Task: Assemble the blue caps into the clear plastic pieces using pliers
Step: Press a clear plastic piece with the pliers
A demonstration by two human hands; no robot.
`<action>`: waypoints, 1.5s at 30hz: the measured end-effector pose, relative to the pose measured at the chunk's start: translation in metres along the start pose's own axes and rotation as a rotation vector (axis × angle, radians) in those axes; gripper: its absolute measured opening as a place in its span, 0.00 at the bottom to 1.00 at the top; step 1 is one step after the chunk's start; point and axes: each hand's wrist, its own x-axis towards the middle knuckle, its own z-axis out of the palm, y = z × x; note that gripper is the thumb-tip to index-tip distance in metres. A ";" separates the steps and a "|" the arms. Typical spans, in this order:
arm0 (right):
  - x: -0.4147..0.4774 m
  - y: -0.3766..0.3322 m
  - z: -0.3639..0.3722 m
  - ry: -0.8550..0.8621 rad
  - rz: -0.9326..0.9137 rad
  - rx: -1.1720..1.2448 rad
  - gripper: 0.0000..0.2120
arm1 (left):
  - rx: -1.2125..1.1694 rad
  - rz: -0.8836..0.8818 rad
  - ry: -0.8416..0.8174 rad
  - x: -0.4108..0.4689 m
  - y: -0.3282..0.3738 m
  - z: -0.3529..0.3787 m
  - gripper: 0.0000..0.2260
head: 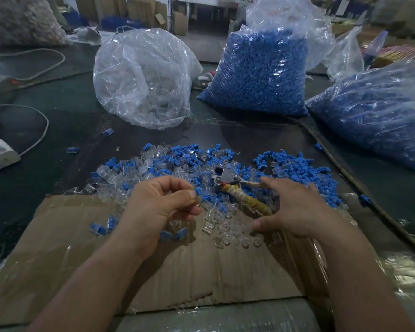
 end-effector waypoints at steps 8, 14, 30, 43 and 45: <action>0.007 -0.006 0.006 0.221 -0.023 0.008 0.36 | -0.006 0.013 -0.010 0.000 0.000 0.001 0.08; 0.009 -0.009 0.009 0.409 -0.113 -0.022 0.27 | -0.034 0.050 -0.009 0.000 -0.004 0.001 0.03; -0.009 -0.037 0.011 0.752 -0.283 0.106 0.13 | -0.121 0.254 0.115 0.000 -0.003 0.004 0.05; -0.008 -0.046 0.023 0.456 -0.349 0.147 0.29 | -0.110 0.349 0.164 0.001 -0.005 0.004 0.02; -0.008 -0.046 0.024 0.446 -0.352 0.149 0.31 | -0.106 0.355 0.176 0.000 -0.005 0.004 0.03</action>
